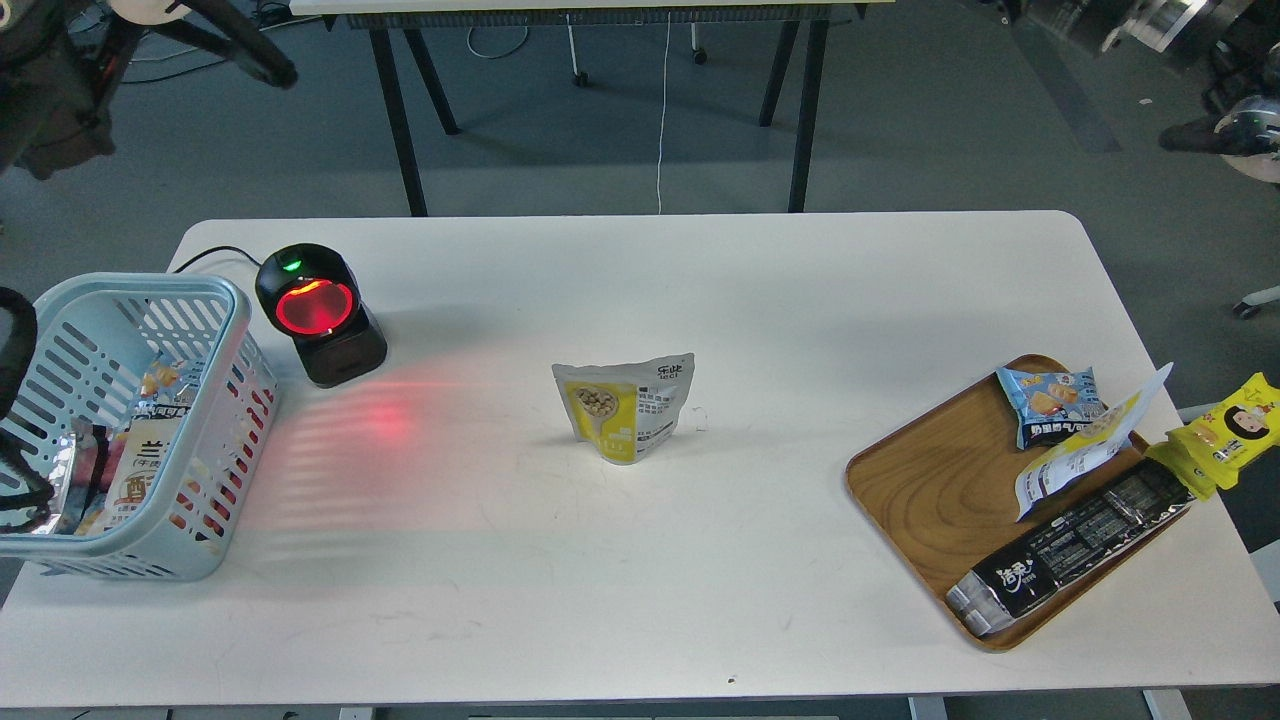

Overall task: Scan snack and place in basket
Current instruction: 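Release the pouch and withdraw the right gripper away, then reach the left gripper to the standing pouch and grasp it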

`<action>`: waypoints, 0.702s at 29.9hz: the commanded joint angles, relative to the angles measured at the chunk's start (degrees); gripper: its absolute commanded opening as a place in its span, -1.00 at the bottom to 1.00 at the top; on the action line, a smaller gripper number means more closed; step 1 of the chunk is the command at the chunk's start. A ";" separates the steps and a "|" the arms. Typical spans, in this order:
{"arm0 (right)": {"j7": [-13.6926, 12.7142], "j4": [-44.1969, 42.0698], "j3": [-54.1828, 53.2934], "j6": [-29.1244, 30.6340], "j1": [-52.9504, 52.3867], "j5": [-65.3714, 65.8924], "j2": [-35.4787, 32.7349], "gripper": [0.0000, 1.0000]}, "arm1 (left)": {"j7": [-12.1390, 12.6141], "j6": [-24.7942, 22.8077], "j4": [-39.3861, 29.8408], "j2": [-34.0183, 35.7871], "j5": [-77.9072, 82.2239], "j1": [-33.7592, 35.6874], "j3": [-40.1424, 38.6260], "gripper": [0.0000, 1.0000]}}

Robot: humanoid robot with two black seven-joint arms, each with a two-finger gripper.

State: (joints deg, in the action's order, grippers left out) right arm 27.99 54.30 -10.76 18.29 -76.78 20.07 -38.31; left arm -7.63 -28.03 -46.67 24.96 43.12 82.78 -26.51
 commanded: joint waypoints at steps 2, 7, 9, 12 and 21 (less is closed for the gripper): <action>0.01 -7.78 -0.14 4.37 3.38 -16.34 0.61 0.98 | -0.10 0.03 -13.25 1.23 11.53 -0.60 0.05 0.87; 0.01 -17.89 -0.66 9.71 10.14 -33.66 0.78 0.99 | -0.19 0.03 -25.73 4.84 23.47 -4.11 0.14 0.81; 0.01 -20.88 -1.71 9.71 13.31 -37.63 1.31 0.99 | -0.28 0.03 -30.04 5.28 30.85 -6.82 0.23 0.80; -1.27 -21.17 -4.78 9.71 17.27 -39.14 3.76 0.99 | -0.28 0.03 -34.79 4.58 42.45 -12.19 0.14 0.80; -1.98 -20.37 -8.66 9.71 21.06 -39.05 4.39 0.99 | -1.24 0.03 -42.01 3.52 62.87 -16.16 7.42 0.79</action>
State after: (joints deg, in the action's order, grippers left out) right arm 26.10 33.90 -19.35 28.01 -55.89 -19.03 -33.94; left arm -8.74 -27.99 -87.52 28.54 103.23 66.82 -21.97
